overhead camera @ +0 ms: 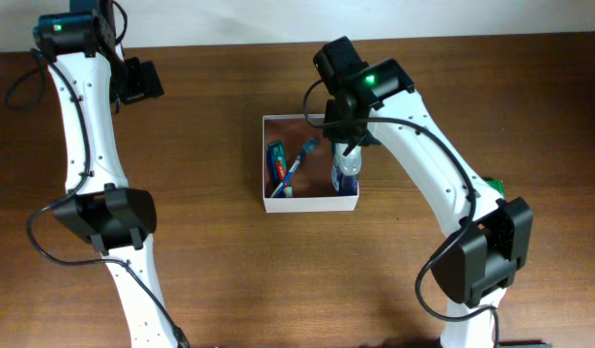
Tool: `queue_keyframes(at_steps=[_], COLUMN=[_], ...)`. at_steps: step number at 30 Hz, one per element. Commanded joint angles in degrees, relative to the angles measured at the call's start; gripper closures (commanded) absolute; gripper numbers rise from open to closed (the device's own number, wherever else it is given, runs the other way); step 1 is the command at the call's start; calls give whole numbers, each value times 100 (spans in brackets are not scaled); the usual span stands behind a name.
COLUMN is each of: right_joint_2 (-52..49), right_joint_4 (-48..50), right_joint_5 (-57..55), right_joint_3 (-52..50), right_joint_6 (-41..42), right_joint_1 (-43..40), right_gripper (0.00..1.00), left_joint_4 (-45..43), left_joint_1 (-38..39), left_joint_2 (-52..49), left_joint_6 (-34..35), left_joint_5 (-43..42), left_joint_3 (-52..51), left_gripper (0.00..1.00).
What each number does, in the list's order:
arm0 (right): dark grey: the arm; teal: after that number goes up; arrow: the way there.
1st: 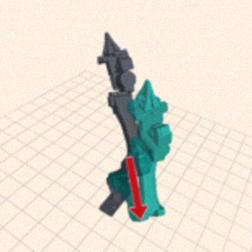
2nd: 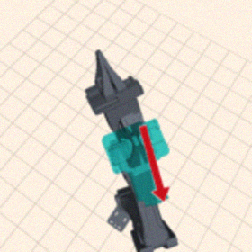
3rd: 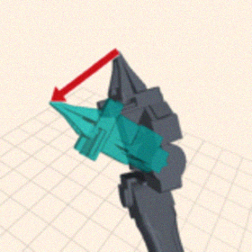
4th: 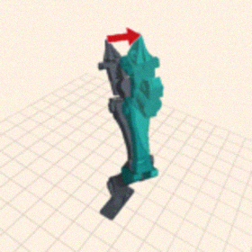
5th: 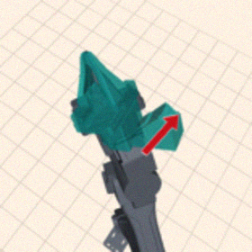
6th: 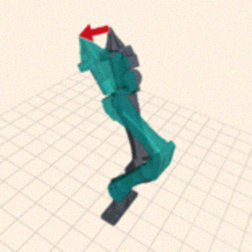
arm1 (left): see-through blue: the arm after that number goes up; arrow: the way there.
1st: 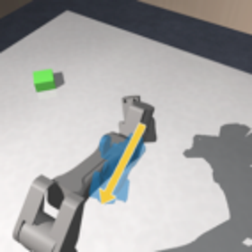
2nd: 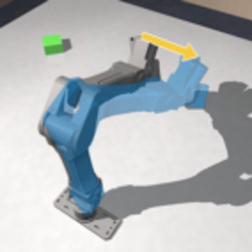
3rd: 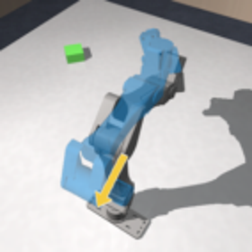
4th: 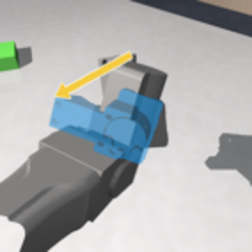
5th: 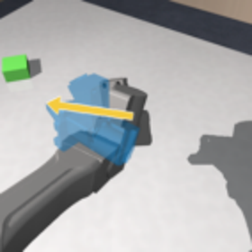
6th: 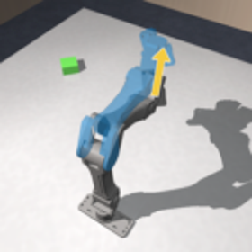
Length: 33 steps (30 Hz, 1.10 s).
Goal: Pack container
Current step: 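Lower the spray bottle into the box beside the Listerine, then open the right gripper and move it right toward the Dettol soap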
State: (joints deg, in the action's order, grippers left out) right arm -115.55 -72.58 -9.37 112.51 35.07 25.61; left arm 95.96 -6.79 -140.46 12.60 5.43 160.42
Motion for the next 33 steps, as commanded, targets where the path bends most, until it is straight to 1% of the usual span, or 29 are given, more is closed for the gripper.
queue_keyframes(at_steps=[1, 14, 18, 22, 25, 27, 29, 30, 31, 33], right_joint_2=[63, 66, 79, 223, 372, 483, 573, 623, 656, 730], right_joint_4=[26, 22, -7, -232, -310, -398, -533, -647, -763, -1043], right_joint_5=[-52, -74, -76, -74, -92, -293, -522, -656, -750, -857], right_joint_3=[-13, -11, 63, 608, 1167, 1563, 1897, 2098, 2262, 2577], right_joint_6=[-57, -81, -374, -507, -804, -855, -855, -855, -855, -883], right_joint_1=[37, 20, 20, 15, 15, 7, -33, -83, -153, -348], right_gripper=[67, 67, 67, 66, 65, 61, 54, 48, 44, 37], left_joint_4=[-11, -9, -9, -9, -11, -9, -9, -9, -9, -9], left_joint_1=[-13, -13, -13, -13, -13, -13, -13, -13, -13, -15], left_joint_2=[216, 216, 216, 216, 216, 216, 216, 216, 216, 216], left_joint_6=[-72, -72, -72, -72, -72, -72, -72, -72, -72, -72], left_joint_5=[44, 42, 42, 42, 44, 42, 42, 42, 42, 44], left_joint_3=[90, 90, 90, 90, 90, 90, 90, 90, 90, 90], left_gripper=[0, 1, 1, 1, 1, 1, 1, 0, 1, 1])
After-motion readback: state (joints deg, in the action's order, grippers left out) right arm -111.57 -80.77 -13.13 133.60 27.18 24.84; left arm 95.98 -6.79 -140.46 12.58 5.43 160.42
